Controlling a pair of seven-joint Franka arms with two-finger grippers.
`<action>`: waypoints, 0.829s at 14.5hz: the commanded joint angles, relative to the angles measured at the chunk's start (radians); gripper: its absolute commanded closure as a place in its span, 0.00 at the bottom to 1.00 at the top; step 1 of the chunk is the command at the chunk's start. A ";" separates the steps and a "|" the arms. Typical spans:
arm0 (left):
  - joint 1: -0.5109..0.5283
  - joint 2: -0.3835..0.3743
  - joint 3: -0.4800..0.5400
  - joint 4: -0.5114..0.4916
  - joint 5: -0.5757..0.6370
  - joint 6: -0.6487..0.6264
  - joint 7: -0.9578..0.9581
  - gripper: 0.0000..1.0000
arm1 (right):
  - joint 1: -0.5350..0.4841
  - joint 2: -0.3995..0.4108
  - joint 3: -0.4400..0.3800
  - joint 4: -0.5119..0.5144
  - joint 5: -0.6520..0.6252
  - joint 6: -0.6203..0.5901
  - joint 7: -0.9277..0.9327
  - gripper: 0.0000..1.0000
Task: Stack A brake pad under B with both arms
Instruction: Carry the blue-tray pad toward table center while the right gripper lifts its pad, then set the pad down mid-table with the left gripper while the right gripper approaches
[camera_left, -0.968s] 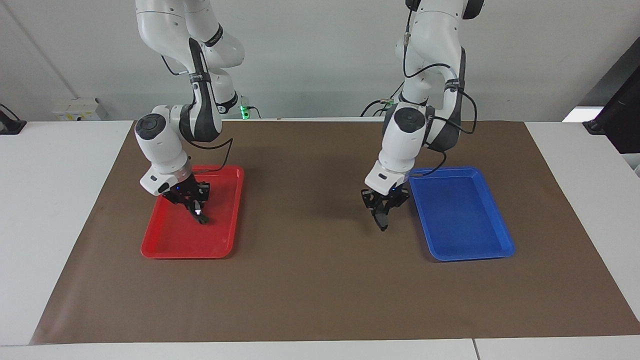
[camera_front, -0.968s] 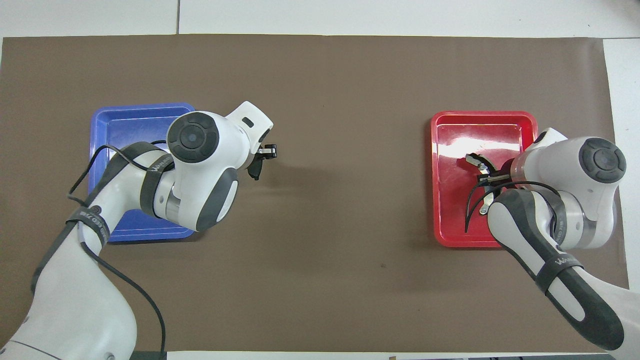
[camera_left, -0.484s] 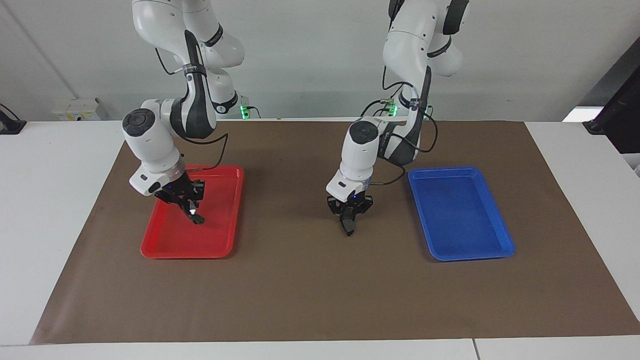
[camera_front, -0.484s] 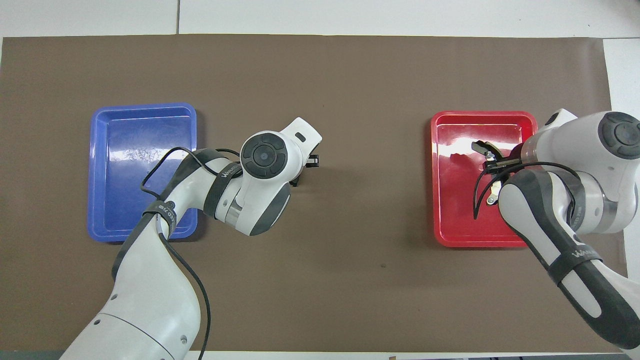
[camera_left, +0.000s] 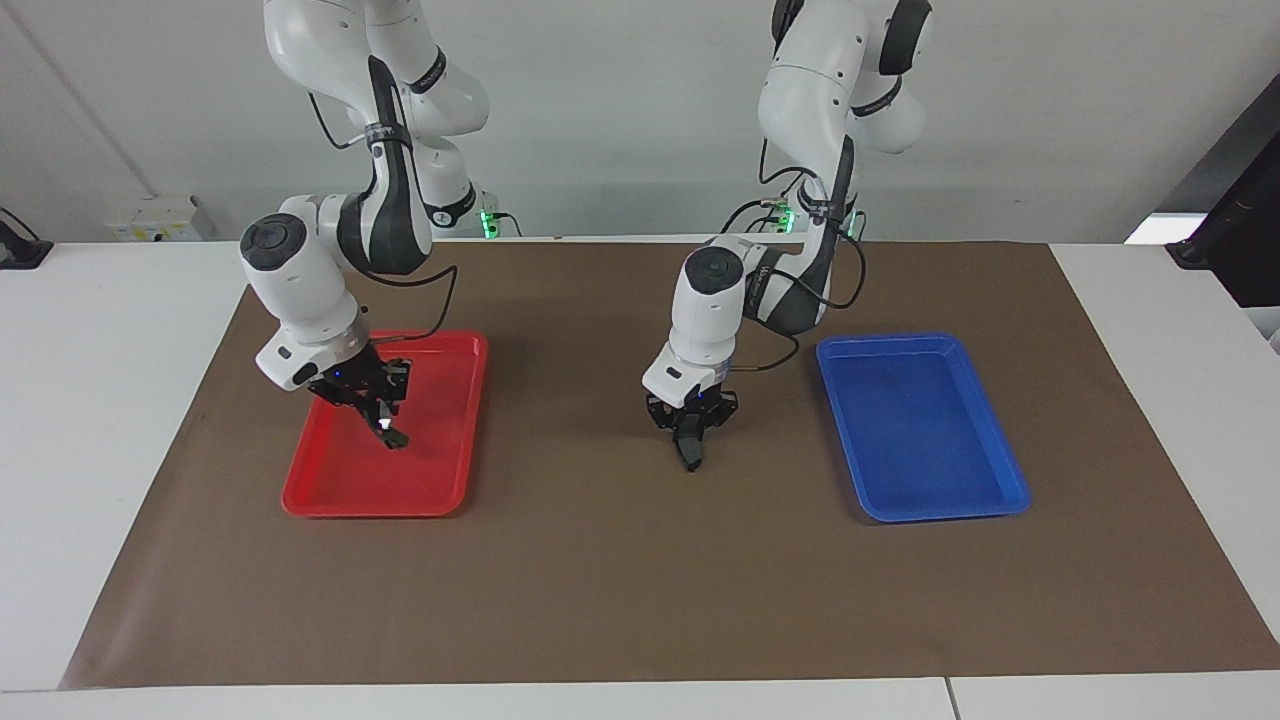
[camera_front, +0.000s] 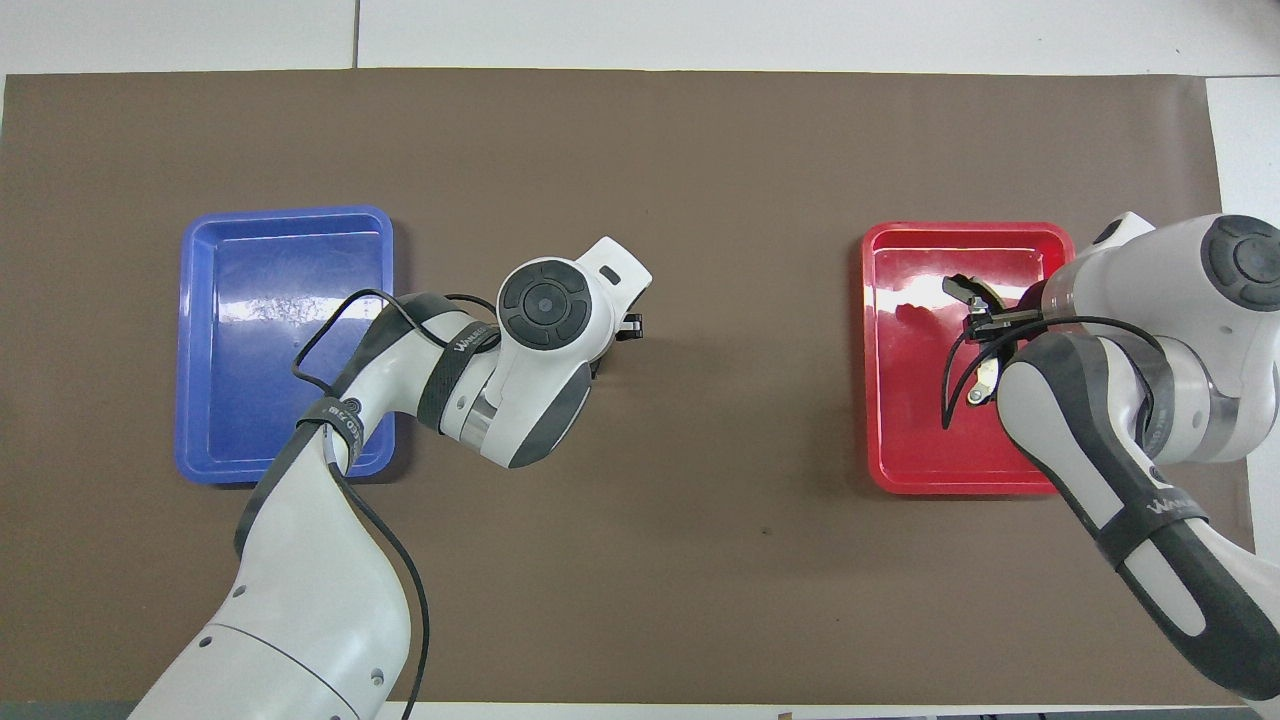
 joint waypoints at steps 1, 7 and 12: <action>0.002 -0.067 0.021 -0.020 -0.011 -0.063 0.006 0.51 | 0.020 -0.011 0.010 0.023 0.012 -0.026 0.038 1.00; 0.166 -0.273 0.024 -0.101 -0.009 -0.204 0.211 0.26 | 0.171 0.017 0.011 0.109 0.012 -0.052 0.156 1.00; 0.389 -0.368 0.024 -0.098 -0.009 -0.327 0.417 0.02 | 0.363 0.092 0.014 0.208 0.012 -0.079 0.344 1.00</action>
